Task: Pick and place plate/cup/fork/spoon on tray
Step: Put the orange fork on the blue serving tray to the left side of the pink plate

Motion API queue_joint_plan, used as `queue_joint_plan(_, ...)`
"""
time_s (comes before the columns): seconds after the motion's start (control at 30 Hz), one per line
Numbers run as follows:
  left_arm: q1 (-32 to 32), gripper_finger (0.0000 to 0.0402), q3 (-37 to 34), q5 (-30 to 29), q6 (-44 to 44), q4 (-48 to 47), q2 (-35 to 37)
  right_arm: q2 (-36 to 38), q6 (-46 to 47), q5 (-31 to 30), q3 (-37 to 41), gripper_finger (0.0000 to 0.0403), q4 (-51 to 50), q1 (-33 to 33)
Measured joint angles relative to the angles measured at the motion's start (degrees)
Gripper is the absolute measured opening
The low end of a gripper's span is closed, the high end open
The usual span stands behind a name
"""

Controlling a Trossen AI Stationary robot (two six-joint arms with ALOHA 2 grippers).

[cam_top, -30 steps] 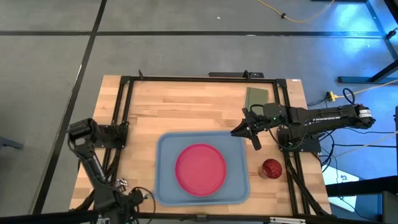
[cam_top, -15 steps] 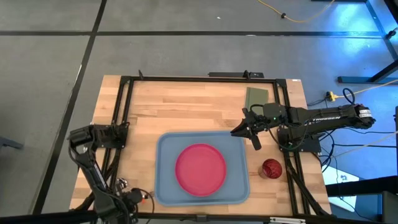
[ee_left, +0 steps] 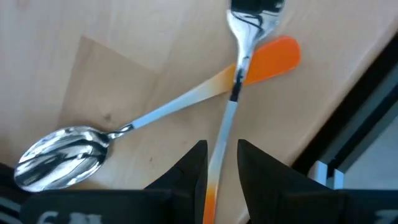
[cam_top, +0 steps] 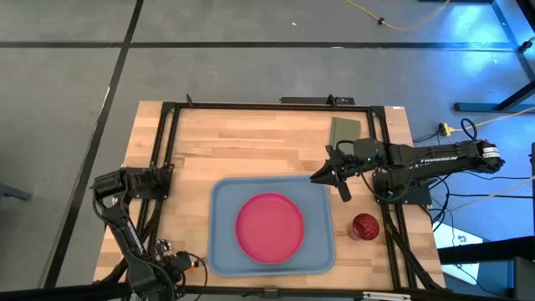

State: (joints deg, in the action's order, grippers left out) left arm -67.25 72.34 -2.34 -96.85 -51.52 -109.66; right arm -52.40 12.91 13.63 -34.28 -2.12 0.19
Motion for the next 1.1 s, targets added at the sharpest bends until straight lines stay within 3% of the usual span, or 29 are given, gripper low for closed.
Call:
queue_joint_plan(0.33,2.0,0.0080,0.0,-0.6,5.9,-0.1,0.0,0.0,0.0,0.0,0.0,0.0058,-1.1,0.0)
queue_joint_plan(1.1,3.4,0.0068,0.2,0.7,10.0,2.9,-2.9,0.0,0.3,0.0,0.0,0.0058,-2.6,0.0)
